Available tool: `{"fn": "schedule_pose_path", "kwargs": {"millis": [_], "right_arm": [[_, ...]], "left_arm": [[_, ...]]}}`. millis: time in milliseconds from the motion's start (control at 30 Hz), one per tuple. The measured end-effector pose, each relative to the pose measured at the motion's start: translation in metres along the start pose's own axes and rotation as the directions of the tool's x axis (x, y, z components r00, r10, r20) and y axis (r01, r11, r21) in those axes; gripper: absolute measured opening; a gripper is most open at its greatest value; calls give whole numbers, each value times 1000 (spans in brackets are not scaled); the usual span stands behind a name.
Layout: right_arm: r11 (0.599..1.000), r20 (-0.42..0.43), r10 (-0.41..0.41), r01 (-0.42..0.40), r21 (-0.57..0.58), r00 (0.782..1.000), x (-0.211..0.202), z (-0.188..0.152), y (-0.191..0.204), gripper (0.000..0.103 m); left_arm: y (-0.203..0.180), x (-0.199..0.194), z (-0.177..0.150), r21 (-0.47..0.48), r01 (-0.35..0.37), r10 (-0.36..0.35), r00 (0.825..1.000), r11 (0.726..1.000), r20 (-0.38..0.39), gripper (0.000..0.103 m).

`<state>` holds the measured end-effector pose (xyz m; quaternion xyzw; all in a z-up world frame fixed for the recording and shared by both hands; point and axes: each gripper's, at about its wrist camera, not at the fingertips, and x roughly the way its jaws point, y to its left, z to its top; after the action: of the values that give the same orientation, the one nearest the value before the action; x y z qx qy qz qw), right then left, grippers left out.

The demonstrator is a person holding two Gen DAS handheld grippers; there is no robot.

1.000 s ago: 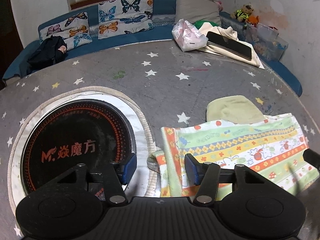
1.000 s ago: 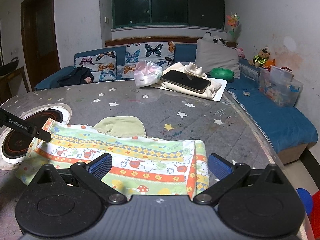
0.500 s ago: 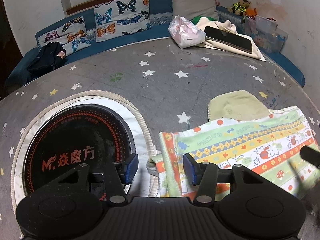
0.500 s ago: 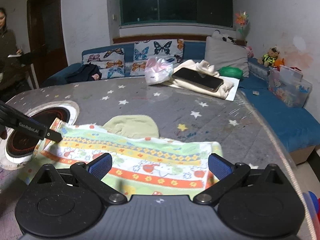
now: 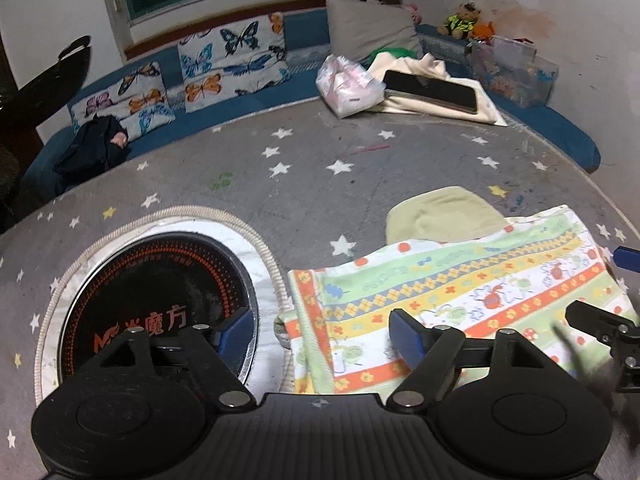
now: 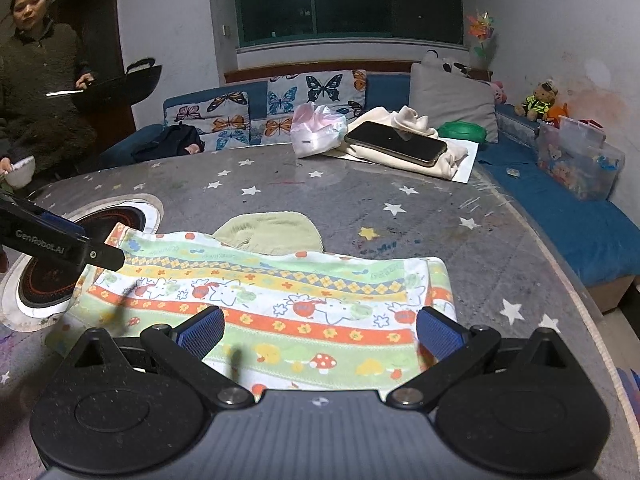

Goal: Fold clothes

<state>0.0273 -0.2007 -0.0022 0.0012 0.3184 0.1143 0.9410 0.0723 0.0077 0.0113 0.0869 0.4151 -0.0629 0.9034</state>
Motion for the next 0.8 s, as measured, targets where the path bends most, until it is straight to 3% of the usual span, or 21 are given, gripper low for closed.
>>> {"fn": "schedule_pose_path", "kwargs": {"millis": [800], "right_arm": [[998, -10, -22, 23, 56, 1000, -50, -38, -1, 103]], "left_arm": [[-48, -54, -52, 92, 77, -85, 993, 993, 80, 103]]}}
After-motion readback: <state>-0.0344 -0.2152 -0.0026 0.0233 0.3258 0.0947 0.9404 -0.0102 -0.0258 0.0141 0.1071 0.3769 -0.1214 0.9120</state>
